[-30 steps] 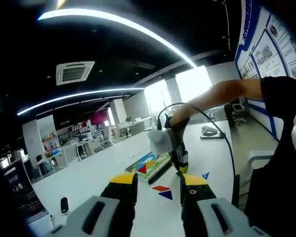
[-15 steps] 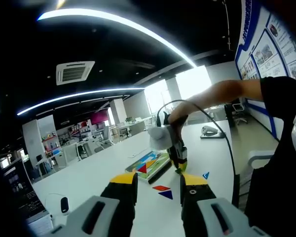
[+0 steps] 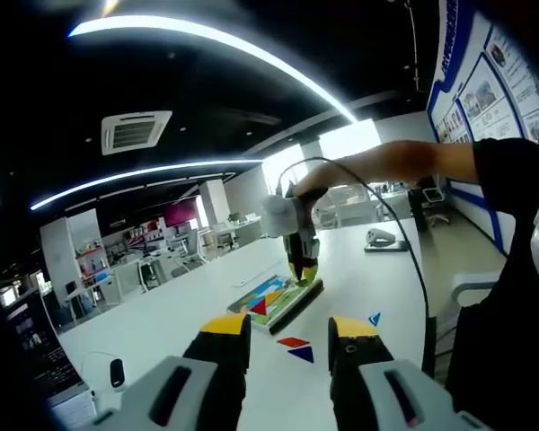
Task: Pick up the tangram pieces one by one and place each piece onto its matching region on the pattern sheet, fitting the shapes together until the outline on the sheet is completely filled by the tangram pieces
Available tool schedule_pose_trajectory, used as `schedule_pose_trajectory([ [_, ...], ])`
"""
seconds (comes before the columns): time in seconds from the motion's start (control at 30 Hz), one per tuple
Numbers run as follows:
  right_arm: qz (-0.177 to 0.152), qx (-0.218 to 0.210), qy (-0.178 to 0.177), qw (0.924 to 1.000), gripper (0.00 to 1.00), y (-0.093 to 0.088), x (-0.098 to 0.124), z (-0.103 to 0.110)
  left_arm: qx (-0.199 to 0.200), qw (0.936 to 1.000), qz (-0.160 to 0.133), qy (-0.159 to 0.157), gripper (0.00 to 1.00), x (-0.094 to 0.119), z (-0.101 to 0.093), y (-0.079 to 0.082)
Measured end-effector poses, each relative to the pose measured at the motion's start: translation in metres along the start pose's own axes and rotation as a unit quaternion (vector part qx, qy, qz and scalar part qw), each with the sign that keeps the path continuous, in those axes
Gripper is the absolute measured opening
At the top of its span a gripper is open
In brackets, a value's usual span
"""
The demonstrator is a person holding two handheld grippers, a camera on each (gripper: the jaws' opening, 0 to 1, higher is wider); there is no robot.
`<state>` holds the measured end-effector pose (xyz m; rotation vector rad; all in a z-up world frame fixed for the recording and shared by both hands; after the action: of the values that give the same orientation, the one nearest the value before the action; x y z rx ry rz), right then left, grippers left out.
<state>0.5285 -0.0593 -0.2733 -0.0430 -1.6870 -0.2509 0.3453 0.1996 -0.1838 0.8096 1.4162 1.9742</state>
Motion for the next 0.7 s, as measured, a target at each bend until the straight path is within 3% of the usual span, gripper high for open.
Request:
schedule_pose_trajectory([
  [0.23,-0.001,0.049,-0.032,0.9983,0.20,-0.001,0.008,-0.031,0.001,1.0000,-0.003,-0.005,0.36,0.000,-0.002,0.000],
  [0.7,0.028,0.118,-0.054,0.9911,0.20,0.008,0.011,-0.064,0.009,1.0000,0.000,-0.002,0.36,0.000,0.004,-0.004],
])
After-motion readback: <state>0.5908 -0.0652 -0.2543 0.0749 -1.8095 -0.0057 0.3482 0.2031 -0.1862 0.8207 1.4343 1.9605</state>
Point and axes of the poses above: the point that each gripper's makers call its tool centre point, and the gripper's own axes: x roughly backward along the fingers, z roughly to its left, y roughly out of its top, the point moved 3 cm from there along x, roughly backward along the fingers, and after that the axes turned 2 degrees about -z, right-handed, at the moved point
